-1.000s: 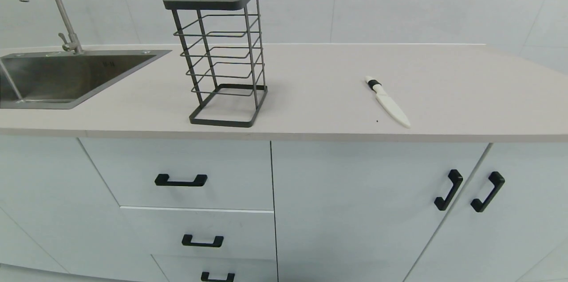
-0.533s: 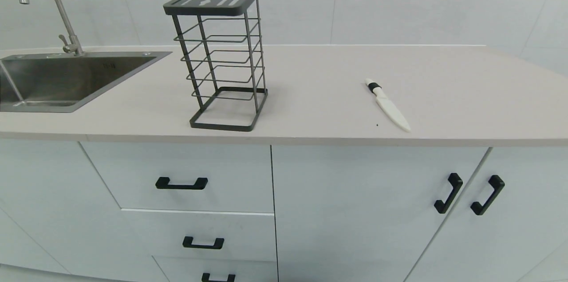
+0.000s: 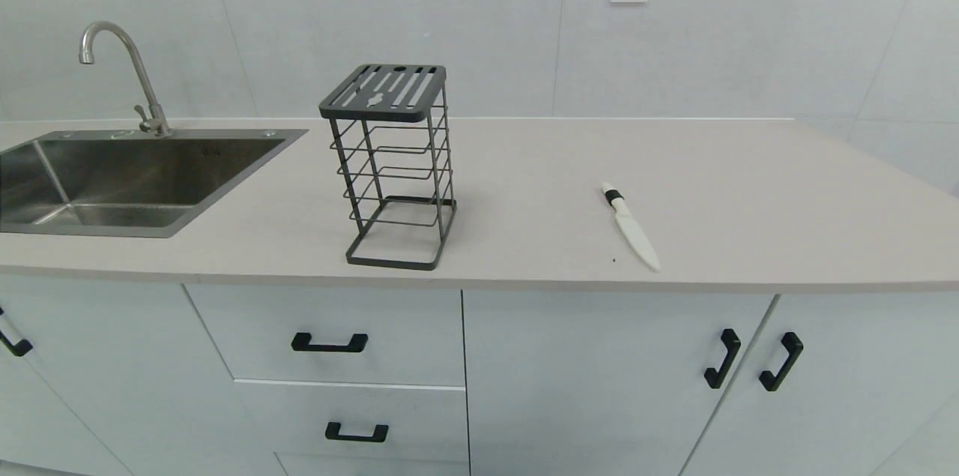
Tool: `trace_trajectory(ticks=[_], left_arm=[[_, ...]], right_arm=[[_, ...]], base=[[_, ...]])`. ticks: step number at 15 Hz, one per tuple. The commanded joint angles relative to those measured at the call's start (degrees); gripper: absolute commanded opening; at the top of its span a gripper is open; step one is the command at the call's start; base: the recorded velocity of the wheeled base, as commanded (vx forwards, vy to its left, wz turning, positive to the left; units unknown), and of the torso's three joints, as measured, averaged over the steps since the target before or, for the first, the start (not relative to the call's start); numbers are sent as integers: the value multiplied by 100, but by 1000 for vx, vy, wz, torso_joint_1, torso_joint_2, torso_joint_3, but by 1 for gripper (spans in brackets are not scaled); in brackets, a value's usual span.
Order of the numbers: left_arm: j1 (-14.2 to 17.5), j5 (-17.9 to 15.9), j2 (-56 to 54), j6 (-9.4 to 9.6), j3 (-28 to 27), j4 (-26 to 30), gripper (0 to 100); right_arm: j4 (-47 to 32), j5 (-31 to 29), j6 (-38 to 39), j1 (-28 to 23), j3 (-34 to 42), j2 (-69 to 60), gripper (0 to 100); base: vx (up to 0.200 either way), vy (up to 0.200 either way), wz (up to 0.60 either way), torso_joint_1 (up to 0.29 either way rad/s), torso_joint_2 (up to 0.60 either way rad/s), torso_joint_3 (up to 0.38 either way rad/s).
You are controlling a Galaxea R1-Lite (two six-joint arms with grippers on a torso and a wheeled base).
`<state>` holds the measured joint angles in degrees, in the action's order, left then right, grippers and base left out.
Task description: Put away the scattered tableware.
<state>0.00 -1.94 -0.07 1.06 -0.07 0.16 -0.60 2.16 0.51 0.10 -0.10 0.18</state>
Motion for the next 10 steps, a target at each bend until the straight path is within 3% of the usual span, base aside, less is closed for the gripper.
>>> trace_trajectory(ticks=[1,4,10], left_arm=[[0,0,7,-1,7,2,100],[0,0,7,-1,-1,2,100],[0,0,7,-1,-1,2,100]], right_arm=[[-2,4,2,-1,1,8,100],[-2,4,2,-1,1,8,100],[-2,4,2,-1,1,8,100]], base=[[0,0,0,227,-500,-227],[0,0,0,401,-483,-242],[0,0,0,291,-514,-246]])
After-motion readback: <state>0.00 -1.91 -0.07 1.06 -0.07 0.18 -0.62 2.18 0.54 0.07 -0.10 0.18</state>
